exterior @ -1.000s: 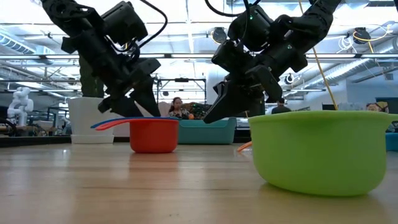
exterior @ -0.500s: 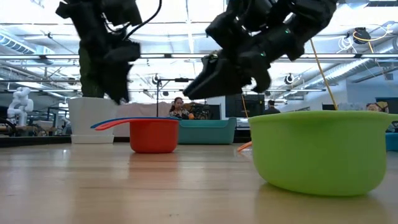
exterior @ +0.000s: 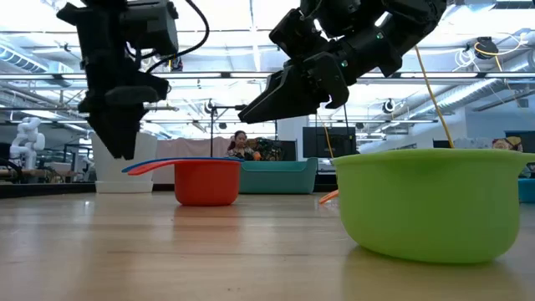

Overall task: Nest measuring cups in basket
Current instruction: Adjust the stacked measuring cups

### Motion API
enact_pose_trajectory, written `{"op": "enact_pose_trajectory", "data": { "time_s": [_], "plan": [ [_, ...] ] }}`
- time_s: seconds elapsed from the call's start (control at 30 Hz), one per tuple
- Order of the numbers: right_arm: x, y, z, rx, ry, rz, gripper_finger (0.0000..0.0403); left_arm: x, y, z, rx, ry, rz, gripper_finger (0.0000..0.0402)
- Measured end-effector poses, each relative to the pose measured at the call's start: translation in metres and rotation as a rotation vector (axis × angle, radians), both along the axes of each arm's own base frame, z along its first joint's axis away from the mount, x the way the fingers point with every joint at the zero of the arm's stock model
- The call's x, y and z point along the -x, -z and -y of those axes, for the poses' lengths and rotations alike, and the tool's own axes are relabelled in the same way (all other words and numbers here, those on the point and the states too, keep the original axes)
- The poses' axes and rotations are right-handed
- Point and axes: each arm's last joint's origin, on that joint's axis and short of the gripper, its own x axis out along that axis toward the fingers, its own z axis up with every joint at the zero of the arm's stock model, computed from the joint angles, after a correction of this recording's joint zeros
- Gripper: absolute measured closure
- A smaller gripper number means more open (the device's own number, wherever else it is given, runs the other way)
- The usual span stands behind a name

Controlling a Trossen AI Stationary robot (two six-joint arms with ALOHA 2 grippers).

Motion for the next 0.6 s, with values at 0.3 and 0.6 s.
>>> {"op": "enact_pose_trajectory", "data": {
  "time_s": [0.3, 0.6],
  "plan": [
    [0.001, 0.001, 0.0, -0.003, 0.001, -0.013, 0.0181, 0.004, 0.02, 0.011, 0.014, 0.002, -0.061, 0.0167],
    [0.002, 0.004, 0.0, -0.004, 0.003, -0.048, 0.0181, -0.001, 0.02, 0.011, 0.007, 0.017, -0.017, 0.0167]
  ]
}}
